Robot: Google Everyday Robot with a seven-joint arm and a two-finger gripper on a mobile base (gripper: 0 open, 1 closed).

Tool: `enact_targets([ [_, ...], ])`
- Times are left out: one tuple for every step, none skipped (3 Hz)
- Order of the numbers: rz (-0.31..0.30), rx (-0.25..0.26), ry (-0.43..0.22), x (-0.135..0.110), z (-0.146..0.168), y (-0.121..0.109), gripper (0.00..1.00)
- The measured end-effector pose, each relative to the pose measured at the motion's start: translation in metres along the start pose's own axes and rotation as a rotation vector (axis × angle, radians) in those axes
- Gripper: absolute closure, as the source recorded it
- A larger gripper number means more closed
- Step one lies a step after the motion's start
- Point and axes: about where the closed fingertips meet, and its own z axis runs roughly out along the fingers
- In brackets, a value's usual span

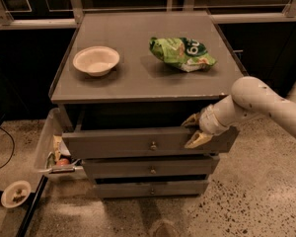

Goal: Open top drawer

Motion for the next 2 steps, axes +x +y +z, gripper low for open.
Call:
enact_targets([
  [-0.011, 0.021, -0.004, -0.0013, -0.0139, 0.0312, 0.64],
  [-0.012, 0.022, -0.005, -0.0016, -0.0151, 0.0312, 0.88],
])
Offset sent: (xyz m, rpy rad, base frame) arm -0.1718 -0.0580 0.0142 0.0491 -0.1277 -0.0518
